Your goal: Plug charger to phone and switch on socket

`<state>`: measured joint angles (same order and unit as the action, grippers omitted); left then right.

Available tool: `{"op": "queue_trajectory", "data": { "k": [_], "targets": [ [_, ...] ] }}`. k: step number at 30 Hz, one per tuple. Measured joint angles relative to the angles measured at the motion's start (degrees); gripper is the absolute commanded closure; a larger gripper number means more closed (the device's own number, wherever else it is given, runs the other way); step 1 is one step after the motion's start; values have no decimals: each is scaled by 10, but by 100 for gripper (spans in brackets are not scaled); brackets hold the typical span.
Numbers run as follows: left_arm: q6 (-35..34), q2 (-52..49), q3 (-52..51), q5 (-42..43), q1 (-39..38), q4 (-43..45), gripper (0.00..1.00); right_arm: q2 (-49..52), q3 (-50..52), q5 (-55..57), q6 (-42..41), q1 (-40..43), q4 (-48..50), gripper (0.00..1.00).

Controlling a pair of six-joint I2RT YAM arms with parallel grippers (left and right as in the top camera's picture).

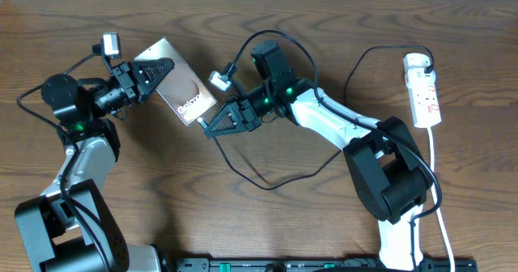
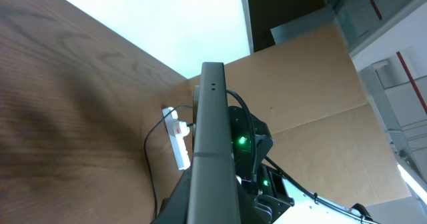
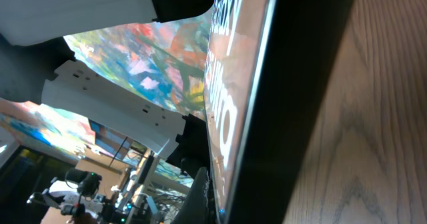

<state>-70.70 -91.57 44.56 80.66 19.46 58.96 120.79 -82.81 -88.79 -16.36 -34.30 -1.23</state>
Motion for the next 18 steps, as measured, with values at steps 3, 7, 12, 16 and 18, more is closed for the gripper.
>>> {"op": "queue_trajectory", "data": {
  "k": [3, 7, 12, 16, 18],
  "targets": [
    [0, 0, 0, 1, 4, 0, 93, 0, 0, 0, 0, 0, 0, 99],
    [0, 0, 0, 13, 19, 0, 93, 0, 0, 0, 0, 5, 1, 99],
    [0, 0, 0, 19, 22, 0, 93, 0, 0, 1, 0, 10, 2, 99],
    [0, 0, 0, 19, 20, 0, 93, 0, 0, 0, 0, 10, 2, 99],
    [0, 0, 0, 19, 18, 0, 93, 0, 0, 0, 0, 10, 2, 99]
  ]
}}
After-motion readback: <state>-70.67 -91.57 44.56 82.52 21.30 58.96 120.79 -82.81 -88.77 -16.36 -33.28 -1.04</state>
